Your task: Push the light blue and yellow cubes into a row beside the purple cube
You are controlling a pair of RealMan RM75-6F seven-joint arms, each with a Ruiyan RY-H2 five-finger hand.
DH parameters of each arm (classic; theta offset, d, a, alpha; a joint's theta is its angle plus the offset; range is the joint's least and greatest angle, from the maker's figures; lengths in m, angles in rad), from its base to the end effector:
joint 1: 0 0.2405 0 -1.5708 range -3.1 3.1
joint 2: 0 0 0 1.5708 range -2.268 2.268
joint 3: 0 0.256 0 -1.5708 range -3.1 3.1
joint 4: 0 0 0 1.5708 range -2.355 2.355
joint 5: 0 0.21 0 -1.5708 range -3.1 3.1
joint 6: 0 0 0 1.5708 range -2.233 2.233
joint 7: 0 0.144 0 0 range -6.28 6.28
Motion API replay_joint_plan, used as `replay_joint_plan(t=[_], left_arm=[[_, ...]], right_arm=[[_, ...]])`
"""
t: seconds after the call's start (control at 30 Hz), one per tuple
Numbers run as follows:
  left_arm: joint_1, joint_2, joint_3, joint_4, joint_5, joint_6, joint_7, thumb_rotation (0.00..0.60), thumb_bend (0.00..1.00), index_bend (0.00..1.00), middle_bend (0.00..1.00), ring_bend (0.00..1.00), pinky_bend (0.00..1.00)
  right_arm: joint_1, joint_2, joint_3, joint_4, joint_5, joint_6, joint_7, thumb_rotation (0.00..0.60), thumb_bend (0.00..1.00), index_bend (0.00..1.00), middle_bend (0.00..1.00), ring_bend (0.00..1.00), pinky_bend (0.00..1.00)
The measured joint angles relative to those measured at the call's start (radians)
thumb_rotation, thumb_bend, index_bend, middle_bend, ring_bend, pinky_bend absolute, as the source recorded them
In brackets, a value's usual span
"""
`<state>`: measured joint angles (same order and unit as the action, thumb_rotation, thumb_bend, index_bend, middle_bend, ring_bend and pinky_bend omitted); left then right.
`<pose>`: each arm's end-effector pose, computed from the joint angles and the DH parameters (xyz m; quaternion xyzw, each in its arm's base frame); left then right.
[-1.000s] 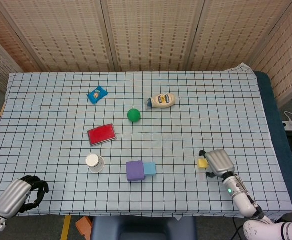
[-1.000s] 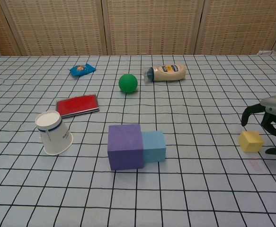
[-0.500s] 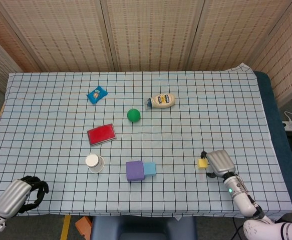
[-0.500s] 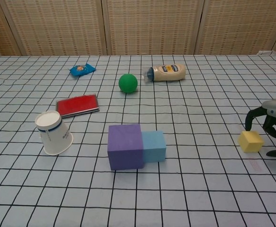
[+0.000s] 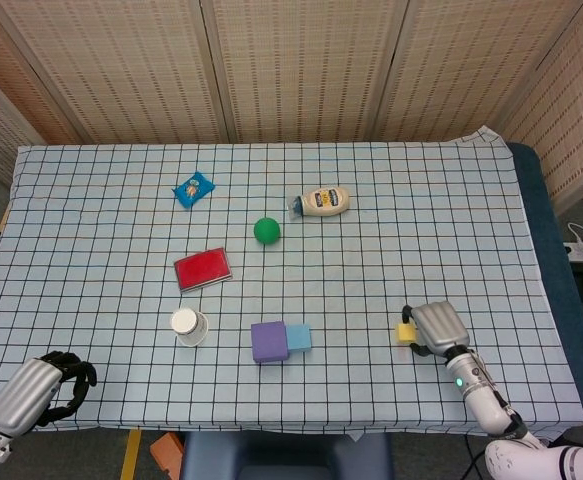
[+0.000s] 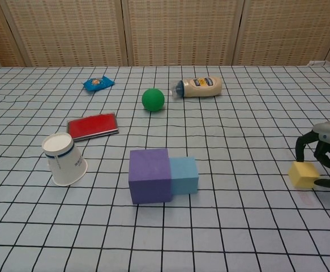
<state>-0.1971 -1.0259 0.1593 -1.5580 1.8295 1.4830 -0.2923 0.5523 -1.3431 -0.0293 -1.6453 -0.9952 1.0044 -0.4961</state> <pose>-0.2896 0.1614 0.1485 -0.7106 -0.4056 -0.4176 0.3952 -0.2569 -0.2680 0.0217 0.7504 -0.4207 0.1982 0.4697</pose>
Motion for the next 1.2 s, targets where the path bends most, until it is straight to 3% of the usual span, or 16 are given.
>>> replay_joint_plan(t=[0.33,0.67,1.2], left_arm=[[-0.001,0.0,0.001,-0.001,0.001,-0.002,0.001,0.6,0.55,0.54,0.66,0.45,0.45],[-0.001,0.0,0.002,-0.002,0.003,-0.001,0.001,0.6,0.55,0.54,0.66,0.45,0.45],[0.0,0.0,0.001,0.0,0.003,0.004,-0.004,0.6,0.55,0.54,0.66,0.45,0.45]], right_arm=[[-0.005,-0.001,0.006,-0.009,-0.01,-0.001,0.002,0.6,0.32,0.48,0.8,0.88,1.0],[0.012,0.008,0.035,-0.062,-0.051,-0.011,0.026,0.6,0.32,0.48,0.8,0.88,1.0],[0.1,-0.072,0.077,-0.059,-0.05,-0.109,0.039,0.6,0.33,0.48,0.8,0.88,1.0]])
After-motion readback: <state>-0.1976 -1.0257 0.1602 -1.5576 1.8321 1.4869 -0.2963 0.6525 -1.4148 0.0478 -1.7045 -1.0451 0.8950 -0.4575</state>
